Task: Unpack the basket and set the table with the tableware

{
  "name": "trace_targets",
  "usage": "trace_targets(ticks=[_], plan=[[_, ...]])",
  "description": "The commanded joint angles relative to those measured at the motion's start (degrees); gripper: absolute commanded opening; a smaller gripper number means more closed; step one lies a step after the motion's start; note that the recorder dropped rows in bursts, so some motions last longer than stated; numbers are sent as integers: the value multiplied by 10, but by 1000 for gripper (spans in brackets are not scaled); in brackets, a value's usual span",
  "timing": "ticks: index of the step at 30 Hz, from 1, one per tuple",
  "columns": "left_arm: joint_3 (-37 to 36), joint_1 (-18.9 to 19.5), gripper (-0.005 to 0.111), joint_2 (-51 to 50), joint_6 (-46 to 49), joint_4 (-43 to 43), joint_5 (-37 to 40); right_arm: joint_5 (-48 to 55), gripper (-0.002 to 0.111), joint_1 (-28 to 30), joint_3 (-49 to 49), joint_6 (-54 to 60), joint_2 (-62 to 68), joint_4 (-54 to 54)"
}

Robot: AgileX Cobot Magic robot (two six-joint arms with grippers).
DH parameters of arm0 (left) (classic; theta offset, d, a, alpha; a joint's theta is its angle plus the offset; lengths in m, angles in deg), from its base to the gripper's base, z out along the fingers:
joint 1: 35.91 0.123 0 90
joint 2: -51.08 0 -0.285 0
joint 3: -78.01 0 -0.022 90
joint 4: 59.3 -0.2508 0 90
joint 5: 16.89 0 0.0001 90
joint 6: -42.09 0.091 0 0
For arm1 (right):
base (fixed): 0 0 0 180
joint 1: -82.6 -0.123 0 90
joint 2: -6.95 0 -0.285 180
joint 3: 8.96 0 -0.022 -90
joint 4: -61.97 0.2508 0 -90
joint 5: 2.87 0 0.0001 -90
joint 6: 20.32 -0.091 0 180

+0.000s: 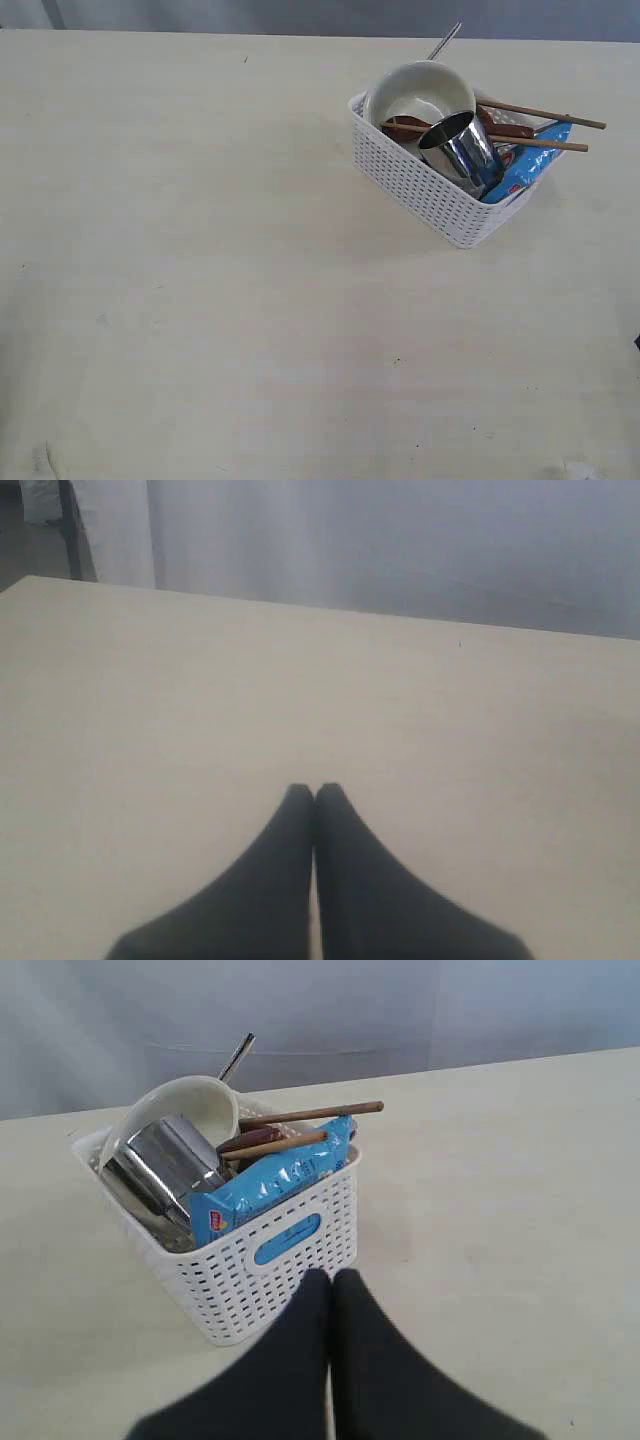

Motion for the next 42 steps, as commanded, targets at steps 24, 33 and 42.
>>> trace_targets(ticks=[24,33,42], plan=[[-2,1,0,1,-1,-1,-5,-133,0,3,-2,0,-4,-15],[-2,1,0,1,-1,-1,-5,-540,0,3,11,-90,-4,82],[-2,1,0,1,-1,-1,-5,-439,0,3,261,-68,272,85]])
